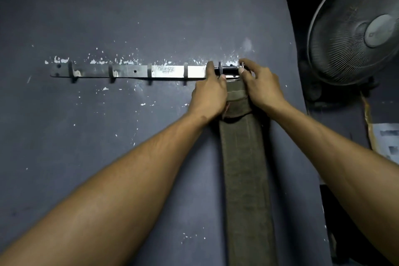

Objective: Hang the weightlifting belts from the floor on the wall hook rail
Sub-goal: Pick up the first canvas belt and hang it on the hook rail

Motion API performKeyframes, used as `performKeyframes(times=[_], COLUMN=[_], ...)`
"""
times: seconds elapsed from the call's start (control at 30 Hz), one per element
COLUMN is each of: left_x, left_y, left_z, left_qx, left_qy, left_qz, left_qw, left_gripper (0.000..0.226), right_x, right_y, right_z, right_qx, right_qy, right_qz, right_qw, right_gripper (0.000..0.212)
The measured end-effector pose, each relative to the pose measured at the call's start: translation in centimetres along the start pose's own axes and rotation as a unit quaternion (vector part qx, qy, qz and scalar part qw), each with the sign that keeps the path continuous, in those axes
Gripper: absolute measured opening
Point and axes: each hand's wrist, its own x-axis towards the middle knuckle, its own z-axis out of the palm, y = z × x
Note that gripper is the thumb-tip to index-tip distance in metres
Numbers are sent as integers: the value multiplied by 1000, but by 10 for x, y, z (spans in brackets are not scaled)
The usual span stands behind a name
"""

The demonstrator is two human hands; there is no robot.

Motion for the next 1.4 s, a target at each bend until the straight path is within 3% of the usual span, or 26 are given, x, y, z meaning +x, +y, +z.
performKeyframes(times=[0.17, 0.33, 0.4, 0.53, 0.6, 0.77, 0.83, 1.0, 1.1, 1.2, 1.4], left_x=[-6, -42, -63, -102, -116, -121, -142, -265, -313, -315, -357], left_y=[-3, -15, -19, -21, -26, -42, -39, -58, -58, -48, -39], left_z=[5, 12, 21, 43, 49, 42, 32, 33, 38, 36, 32], left_qx=[-3, -106, -178, -289, -275, -287, -320, -308, -336, -350, -386], left_qy=[-10, -2, 18, 47, 70, 82, 74, -46, -35, -11, -28], left_qz=[-11, -12, -4, -64, -94, -151, -182, -265, -300, -310, -329], left_qw=[1000, 994, 984, 954, 954, 942, 927, 913, 892, 884, 861], left_gripper=[64, 71, 67, 39, 30, 67, 60, 39, 36, 35, 40], right_x=[-14, -64, -92, -133, -144, -161, -180, -295, -348, -358, -385], right_y=[1, 18, 25, 41, 44, 20, 15, 30, 31, 23, 14], right_z=[1, 9, 10, 13, 15, 17, 19, 17, 21, 22, -3], right_qx=[7, 162, 189, 236, 220, 231, 263, 296, 280, 298, 307], right_qy=[21, 63, 37, -80, -77, -29, -35, -170, -137, -86, -105], right_qz=[7, 101, 122, 137, 151, 178, 207, 297, 351, 342, 351], right_qw=[1000, 980, 974, 959, 961, 956, 942, 892, 883, 887, 878], right_gripper=[44, 37, 35, 44, 53, 51, 43, 47, 46, 47, 38])
